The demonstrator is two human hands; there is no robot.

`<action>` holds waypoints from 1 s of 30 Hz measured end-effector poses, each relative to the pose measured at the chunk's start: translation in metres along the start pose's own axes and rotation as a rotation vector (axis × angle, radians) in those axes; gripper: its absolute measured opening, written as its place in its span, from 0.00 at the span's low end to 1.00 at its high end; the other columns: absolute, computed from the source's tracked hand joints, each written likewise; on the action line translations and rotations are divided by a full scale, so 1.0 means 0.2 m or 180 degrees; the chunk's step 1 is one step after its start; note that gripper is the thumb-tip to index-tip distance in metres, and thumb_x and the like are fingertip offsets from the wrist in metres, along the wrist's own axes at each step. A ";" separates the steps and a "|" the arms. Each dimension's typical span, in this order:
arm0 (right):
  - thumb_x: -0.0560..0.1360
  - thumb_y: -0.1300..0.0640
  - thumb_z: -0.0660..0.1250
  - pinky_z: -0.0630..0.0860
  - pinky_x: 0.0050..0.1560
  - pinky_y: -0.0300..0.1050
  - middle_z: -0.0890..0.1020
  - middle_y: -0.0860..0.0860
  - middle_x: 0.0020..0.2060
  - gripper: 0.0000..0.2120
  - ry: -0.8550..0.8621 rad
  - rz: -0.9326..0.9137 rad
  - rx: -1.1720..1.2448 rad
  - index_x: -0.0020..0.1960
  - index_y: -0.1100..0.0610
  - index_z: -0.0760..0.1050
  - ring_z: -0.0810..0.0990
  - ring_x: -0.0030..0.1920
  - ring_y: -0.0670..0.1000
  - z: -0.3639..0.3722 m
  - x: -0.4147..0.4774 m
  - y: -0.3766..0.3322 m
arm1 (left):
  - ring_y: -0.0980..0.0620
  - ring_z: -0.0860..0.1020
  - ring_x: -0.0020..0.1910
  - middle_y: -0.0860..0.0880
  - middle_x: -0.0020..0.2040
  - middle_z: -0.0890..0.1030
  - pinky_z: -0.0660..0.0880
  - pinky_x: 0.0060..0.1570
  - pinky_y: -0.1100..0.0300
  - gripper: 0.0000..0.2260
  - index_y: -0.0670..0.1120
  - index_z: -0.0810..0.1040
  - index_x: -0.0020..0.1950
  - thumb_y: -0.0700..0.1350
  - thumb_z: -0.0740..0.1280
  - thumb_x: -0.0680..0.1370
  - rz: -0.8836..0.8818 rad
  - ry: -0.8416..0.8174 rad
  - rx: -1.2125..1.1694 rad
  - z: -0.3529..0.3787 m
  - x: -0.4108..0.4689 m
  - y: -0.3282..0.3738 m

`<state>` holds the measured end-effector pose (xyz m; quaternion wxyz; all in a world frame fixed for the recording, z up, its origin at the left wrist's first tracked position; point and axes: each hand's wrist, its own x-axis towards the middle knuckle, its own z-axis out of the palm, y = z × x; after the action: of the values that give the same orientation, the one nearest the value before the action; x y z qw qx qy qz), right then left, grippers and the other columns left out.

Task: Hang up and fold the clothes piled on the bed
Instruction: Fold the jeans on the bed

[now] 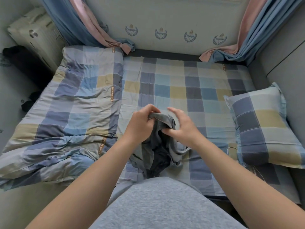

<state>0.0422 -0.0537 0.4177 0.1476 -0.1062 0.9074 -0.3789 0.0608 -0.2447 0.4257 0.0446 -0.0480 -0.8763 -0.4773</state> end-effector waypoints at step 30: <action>0.75 0.69 0.60 0.69 0.45 0.50 0.71 0.55 0.52 0.10 0.0476 0.1240 -0.1704 0.50 0.56 0.73 0.72 0.49 0.60 -0.25 0.04 0.57 | 0.41 0.77 0.50 0.42 0.52 0.80 0.69 0.43 0.53 0.12 0.48 0.77 0.50 0.33 0.62 0.76 -0.2225 0.0415 0.1792 -0.17 -0.12 -0.75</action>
<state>0.0084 0.0551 0.3668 0.1172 0.0623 0.9862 -0.0987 0.0671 -0.3542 0.3161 -0.0528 0.2949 -0.9309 -0.2089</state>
